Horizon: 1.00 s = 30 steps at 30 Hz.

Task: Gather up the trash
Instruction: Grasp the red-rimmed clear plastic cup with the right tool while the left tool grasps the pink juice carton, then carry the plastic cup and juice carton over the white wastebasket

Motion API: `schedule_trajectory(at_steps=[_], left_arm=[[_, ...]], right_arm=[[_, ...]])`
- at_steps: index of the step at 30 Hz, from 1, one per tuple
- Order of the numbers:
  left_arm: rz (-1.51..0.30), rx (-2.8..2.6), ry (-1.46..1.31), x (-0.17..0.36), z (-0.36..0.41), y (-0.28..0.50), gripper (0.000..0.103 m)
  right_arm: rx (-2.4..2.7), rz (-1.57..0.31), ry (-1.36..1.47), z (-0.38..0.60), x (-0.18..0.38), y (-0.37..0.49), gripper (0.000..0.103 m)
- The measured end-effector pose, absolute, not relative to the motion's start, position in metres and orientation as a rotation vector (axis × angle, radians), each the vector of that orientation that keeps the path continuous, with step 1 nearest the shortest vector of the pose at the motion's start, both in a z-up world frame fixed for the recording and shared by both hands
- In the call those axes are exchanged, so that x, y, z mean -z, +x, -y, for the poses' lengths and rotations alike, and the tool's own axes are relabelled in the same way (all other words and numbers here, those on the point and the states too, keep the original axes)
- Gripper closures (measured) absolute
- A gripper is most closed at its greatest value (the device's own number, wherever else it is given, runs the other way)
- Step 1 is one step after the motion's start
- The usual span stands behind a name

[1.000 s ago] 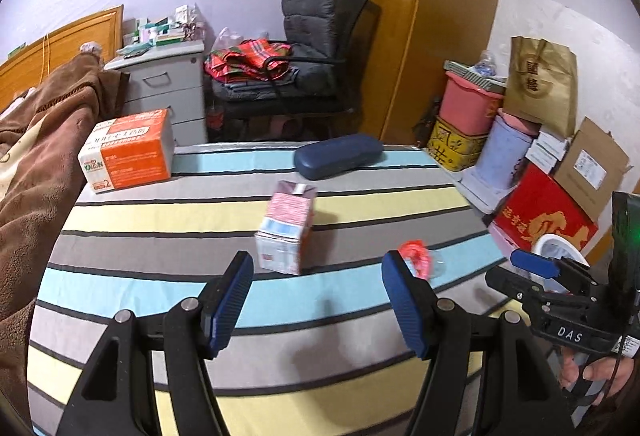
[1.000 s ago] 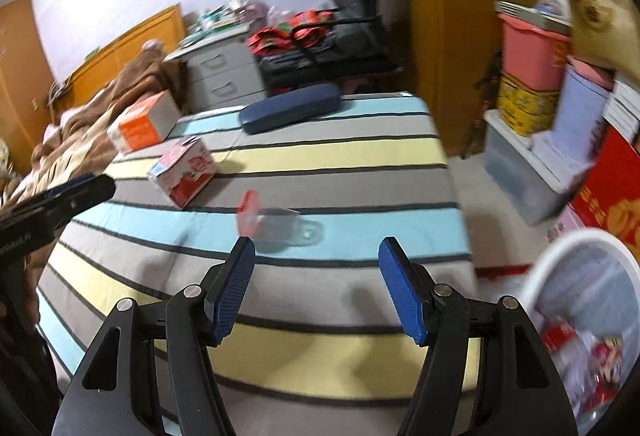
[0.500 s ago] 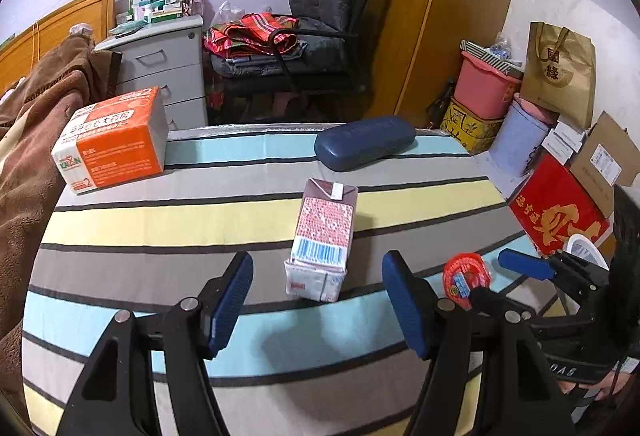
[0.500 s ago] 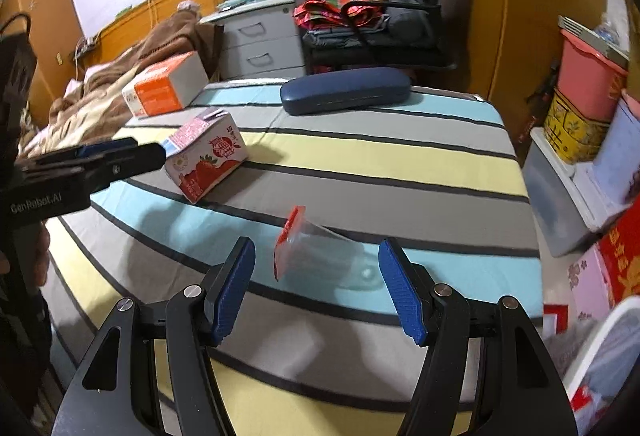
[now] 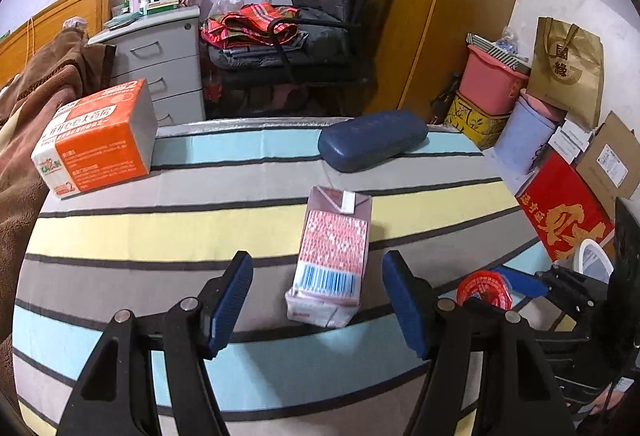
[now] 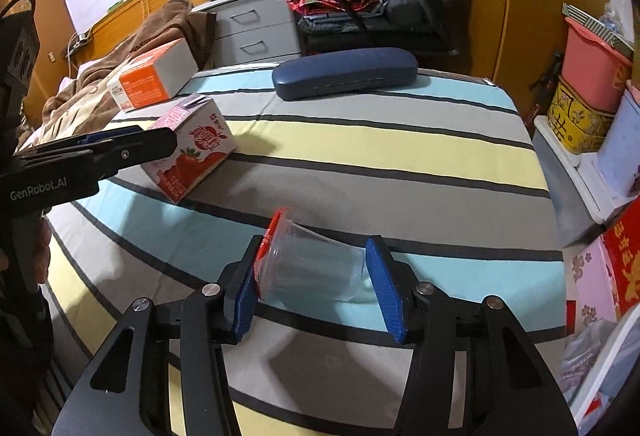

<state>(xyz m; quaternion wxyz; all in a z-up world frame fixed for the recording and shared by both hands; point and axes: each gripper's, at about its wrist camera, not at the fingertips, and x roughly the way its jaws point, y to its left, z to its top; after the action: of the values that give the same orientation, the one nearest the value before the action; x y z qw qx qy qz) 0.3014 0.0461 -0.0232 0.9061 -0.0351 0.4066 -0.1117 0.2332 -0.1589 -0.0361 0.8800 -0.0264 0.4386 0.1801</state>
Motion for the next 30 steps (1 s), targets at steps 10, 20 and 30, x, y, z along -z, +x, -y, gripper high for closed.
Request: schedule_trajectory(at_steps=[10, 20, 30], left_arm=[[-0.884, 0.235, -0.075, 0.039, -0.041, 0.319, 0.034], [-0.885, 0.226, -0.054, 0.040, -0.038, 0.319, 0.064], [-0.858, 0.223, -0.051, 0.033, -0.035, 0.305, 0.067]], right_arm=[[-0.375, -0.911, -0.061, 0.158, 0.037, 0.239, 0.057], [-0.365, -0.898, -0.054, 0.160, 0.037, 0.239, 0.057], [-0.342, -0.878, -0.008, 0.168, 0.031, 0.235, 0.057]])
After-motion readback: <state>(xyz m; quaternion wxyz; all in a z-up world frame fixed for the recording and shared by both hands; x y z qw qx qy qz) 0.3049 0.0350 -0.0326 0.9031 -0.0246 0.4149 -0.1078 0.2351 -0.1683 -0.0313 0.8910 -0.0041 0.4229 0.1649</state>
